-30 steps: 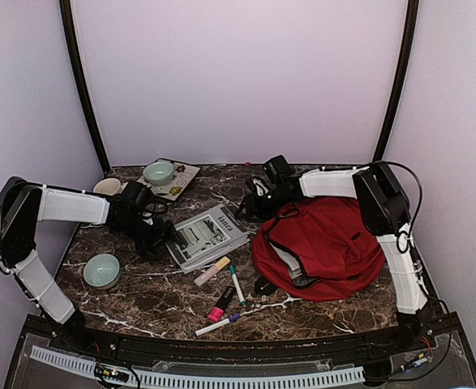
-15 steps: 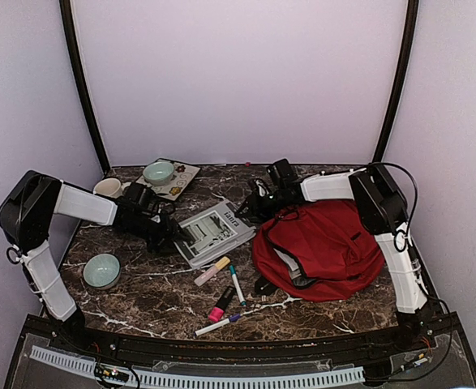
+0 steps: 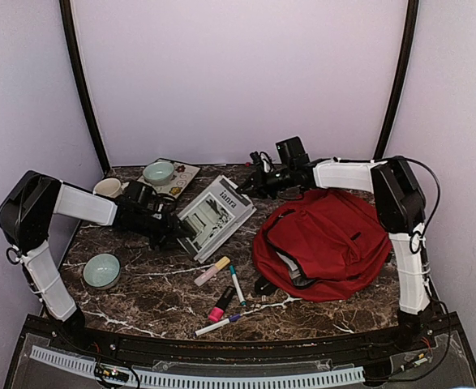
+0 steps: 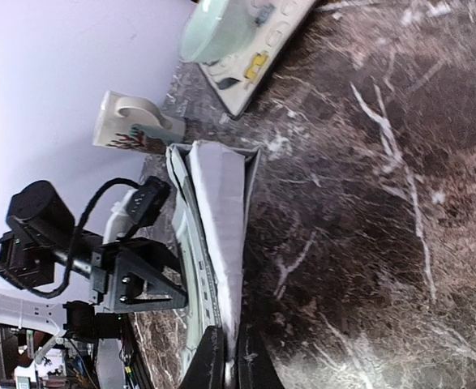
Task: Pack the student bag
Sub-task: Pick up the book from the center of the board.
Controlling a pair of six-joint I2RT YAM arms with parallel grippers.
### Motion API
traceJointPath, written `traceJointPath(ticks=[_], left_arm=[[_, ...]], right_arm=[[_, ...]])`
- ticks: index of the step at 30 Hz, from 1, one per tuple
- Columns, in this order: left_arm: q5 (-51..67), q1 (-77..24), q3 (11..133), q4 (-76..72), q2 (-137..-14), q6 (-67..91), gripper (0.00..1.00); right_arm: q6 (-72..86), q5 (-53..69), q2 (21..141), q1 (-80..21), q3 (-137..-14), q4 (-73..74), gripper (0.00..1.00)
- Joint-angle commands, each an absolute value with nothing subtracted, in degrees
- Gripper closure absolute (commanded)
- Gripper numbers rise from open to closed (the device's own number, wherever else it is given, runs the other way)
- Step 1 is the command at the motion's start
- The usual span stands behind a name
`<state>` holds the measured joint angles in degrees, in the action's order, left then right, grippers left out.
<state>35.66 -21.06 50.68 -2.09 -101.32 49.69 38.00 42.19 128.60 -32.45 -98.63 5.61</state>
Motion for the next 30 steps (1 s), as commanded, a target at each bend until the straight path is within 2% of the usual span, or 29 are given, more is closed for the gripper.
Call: traceJointPath(ticks=[1,5,10,15,19,30], left_arm=[[39.6,-22.1,53.7,-13.1,-96.1,48.6,0.48],[39.2,-22.1,52.7,-14.3,-94.0,48.4,0.35],[38.7,-21.8,50.2,-16.4,-90.9,48.4,0.16],[38.8,-21.2,47.8,-17.8,-87.0,48.1,0.06],[41.0,-20.6,45.7,-22.2,-84.4,49.3,0.03],[41.6,-19.4,44.2,-24.3,-79.9,50.8,0.04]], right_arm=[[35.7,49.5,123.0,-35.9,-97.8,3.8,1.0],[39.0,48.8,118.1,-34.8,-93.2,-3.0,1.0],[46.6,49.4,117.5,-31.9,-92.4,-5.3,1.0],[49.2,49.5,116.9,-30.3,-93.7,-4.9,1.0],[52.6,50.3,115.6,-28.5,-93.5,-6.8,1.0],[58.0,50.4,111.3,-26.2,-93.1,-12.1,1.0]])
